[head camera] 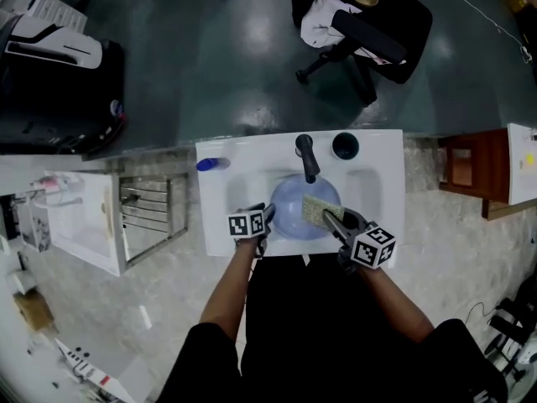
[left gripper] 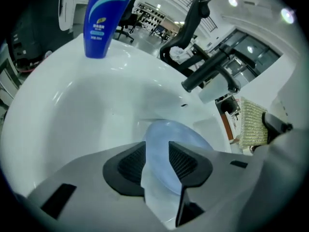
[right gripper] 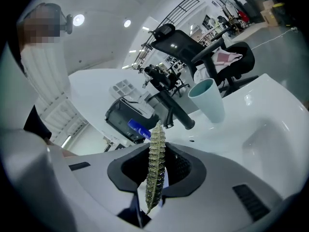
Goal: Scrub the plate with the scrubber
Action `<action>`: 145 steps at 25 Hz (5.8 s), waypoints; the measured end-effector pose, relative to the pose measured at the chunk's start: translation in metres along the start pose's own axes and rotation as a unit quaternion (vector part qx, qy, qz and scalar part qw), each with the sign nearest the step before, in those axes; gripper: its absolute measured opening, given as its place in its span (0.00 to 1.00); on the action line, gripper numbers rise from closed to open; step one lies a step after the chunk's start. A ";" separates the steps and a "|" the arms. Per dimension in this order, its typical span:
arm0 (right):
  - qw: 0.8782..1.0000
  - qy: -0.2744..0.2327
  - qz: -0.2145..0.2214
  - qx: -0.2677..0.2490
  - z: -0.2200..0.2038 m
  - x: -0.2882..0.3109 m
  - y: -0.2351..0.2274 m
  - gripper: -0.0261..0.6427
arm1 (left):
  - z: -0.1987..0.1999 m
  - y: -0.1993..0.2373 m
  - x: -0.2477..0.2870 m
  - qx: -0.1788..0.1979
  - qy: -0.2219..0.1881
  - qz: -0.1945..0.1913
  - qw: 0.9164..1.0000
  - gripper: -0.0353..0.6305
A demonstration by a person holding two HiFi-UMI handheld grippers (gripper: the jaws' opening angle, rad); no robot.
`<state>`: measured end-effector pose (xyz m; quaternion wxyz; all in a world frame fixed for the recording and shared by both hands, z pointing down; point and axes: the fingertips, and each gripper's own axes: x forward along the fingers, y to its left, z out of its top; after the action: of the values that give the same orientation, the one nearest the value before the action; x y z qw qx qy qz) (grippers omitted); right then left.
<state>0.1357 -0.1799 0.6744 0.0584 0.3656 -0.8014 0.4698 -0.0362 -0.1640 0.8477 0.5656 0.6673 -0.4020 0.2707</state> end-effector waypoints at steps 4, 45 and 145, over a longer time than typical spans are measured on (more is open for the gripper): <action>1.000 0.004 -0.008 0.002 -0.003 0.005 -0.005 0.13 | -0.008 0.012 0.020 -0.001 0.045 -0.008 0.999 0.29; 0.969 0.060 0.164 -0.178 -0.039 0.082 0.166 0.13 | -0.042 0.008 -0.149 -0.171 -0.161 -0.030 0.972 0.09; 0.749 0.149 -0.171 -0.622 -0.063 0.038 0.080 0.14 | -0.078 0.003 -0.230 -0.183 -0.217 -0.113 0.952 0.15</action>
<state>0.0408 -0.1268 0.6686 0.4707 0.3051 -0.8216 -0.1019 -0.1533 -0.0350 0.6781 0.6042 0.6357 -0.4798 -0.0247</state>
